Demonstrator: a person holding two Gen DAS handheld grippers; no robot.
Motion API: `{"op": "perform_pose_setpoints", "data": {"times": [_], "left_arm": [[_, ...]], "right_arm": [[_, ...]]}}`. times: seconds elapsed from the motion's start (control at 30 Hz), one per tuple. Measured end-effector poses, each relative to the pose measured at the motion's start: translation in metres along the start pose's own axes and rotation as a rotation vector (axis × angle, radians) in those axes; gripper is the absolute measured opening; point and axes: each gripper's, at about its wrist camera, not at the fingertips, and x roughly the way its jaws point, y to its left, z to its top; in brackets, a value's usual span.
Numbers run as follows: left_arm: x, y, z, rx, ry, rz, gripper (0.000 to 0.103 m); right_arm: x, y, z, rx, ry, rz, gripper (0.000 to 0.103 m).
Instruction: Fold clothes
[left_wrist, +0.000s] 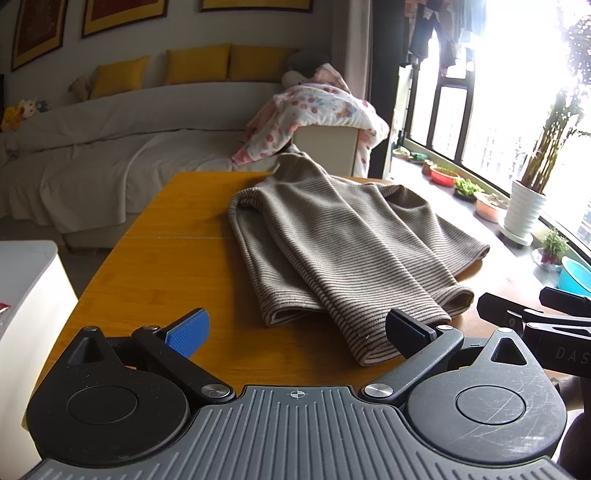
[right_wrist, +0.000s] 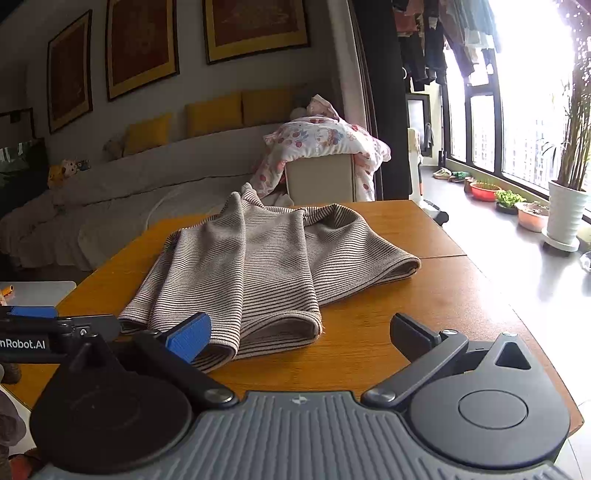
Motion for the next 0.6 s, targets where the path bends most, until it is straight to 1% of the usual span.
{"op": "perform_pose_setpoints", "data": {"times": [0.2,0.3,0.37,0.6], "left_arm": [[0.006,-0.004,0.0,0.01,0.015,0.026,0.103],[-0.004,0.003,-0.003,-0.006,0.003,0.015,0.103],[0.0,0.004,-0.003,-0.005,0.019,0.015,0.103],[-0.002,0.002,-0.002,0.006,0.015,0.019,0.103]], "right_arm": [[0.0,-0.001,-0.001,0.003,-0.007,0.006,0.103],[0.001,-0.001,-0.001,0.005,-0.007,0.008,0.103],[0.003,-0.001,0.0,0.007,-0.001,0.006,0.103],[0.008,-0.001,0.001,0.006,0.011,0.004,0.103]]}}
